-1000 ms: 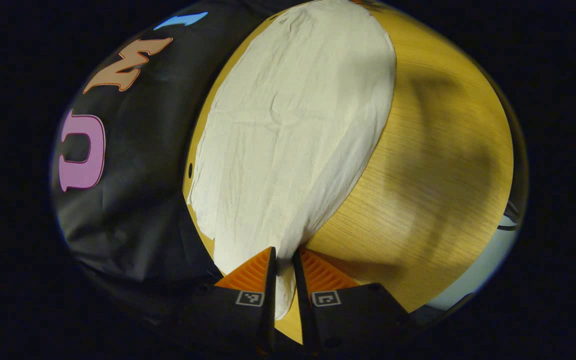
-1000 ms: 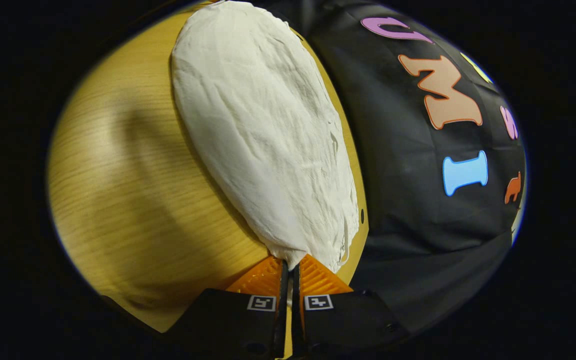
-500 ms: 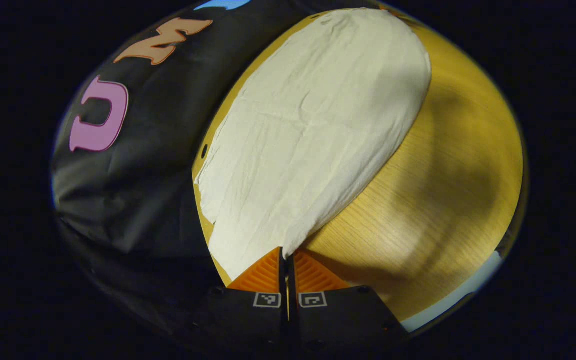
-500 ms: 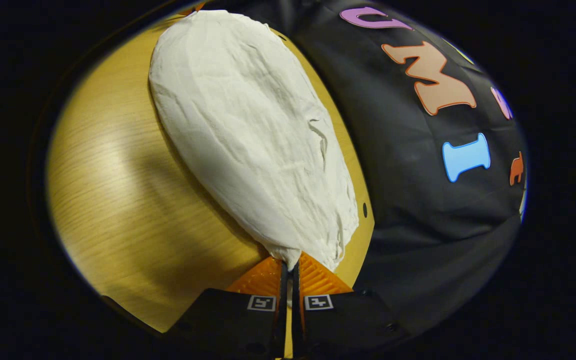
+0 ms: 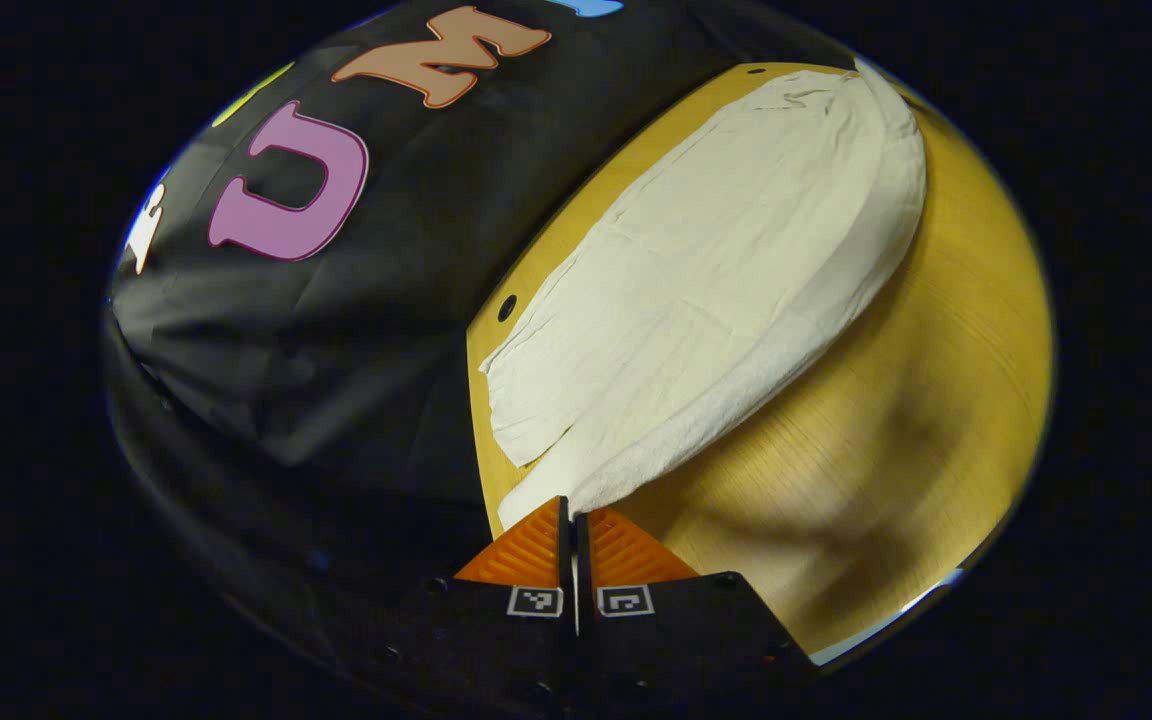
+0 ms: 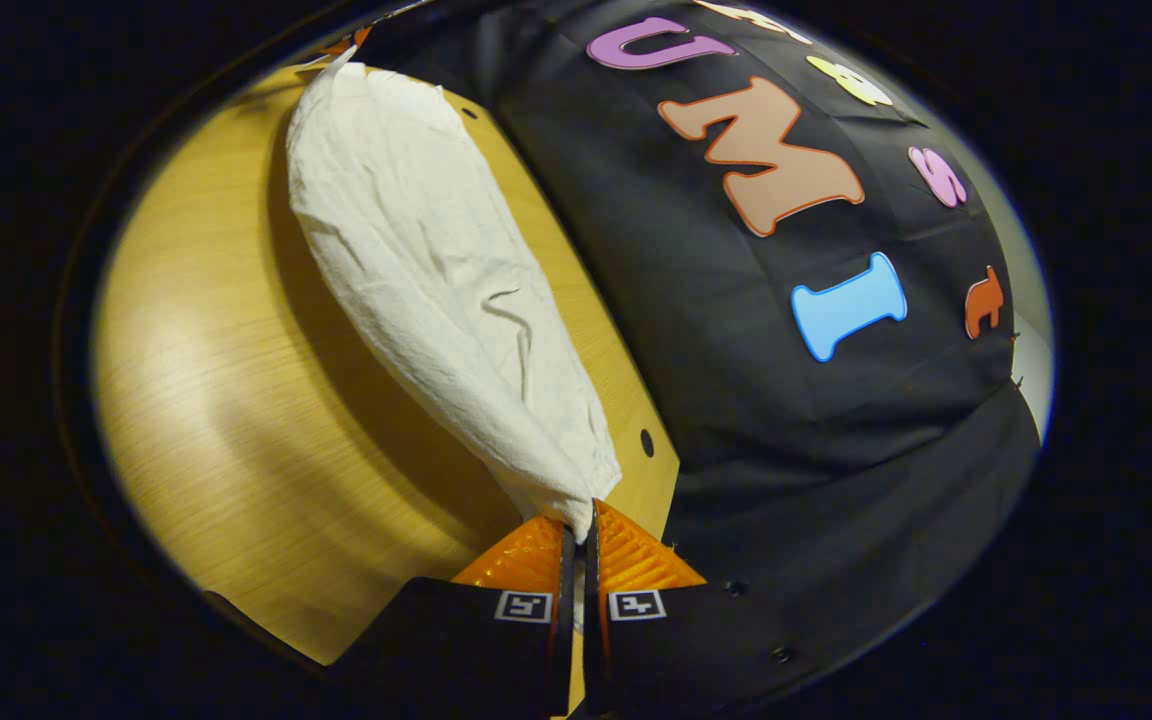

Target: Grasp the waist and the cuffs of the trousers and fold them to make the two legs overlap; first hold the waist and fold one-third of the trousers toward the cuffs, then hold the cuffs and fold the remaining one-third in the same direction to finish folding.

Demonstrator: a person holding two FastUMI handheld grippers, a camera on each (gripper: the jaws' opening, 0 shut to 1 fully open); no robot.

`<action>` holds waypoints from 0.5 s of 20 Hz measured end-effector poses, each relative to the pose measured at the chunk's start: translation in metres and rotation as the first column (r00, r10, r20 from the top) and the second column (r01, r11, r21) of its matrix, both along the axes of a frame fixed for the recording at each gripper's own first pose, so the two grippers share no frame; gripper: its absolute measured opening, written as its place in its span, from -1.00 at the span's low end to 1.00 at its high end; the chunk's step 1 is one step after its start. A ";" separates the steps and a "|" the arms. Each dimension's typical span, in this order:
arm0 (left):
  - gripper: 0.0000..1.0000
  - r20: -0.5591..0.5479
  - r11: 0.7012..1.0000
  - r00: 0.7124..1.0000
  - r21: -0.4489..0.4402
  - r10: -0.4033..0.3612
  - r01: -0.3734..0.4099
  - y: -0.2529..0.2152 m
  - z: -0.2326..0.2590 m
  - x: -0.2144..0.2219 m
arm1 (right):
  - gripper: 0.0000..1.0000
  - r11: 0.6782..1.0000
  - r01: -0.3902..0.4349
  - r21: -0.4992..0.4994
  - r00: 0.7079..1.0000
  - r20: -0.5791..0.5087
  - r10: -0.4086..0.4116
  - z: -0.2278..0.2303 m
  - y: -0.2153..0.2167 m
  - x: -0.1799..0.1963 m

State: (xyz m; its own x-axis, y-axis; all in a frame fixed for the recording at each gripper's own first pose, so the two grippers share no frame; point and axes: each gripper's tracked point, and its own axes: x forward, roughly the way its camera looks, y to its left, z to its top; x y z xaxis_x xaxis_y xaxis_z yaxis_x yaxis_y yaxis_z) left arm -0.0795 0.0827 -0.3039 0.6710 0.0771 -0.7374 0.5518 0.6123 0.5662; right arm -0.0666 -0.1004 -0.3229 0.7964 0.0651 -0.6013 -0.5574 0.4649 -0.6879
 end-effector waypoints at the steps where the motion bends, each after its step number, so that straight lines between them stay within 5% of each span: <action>1: -1.00 0.009 1.000 1.000 -0.003 0.009 -0.009 -0.008 0.008 0.011 | -0.87 1.000 0.004 0.026 1.000 0.020 -0.005 0.007 0.003 0.011; 10: -1.00 0.206 0.993 0.972 0.016 0.113 -0.119 -0.005 0.066 0.099 | -0.87 0.990 0.055 0.132 0.991 0.117 -0.070 0.034 0.004 0.082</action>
State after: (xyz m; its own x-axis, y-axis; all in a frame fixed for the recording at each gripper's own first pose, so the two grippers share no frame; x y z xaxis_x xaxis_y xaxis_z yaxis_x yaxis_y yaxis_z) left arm 0.0192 0.0774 -0.2375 0.7924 0.1818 -0.5823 0.3493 0.6475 0.6773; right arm 0.0153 -0.0964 -0.2889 0.8678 0.0834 -0.4898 -0.4405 0.5853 -0.6808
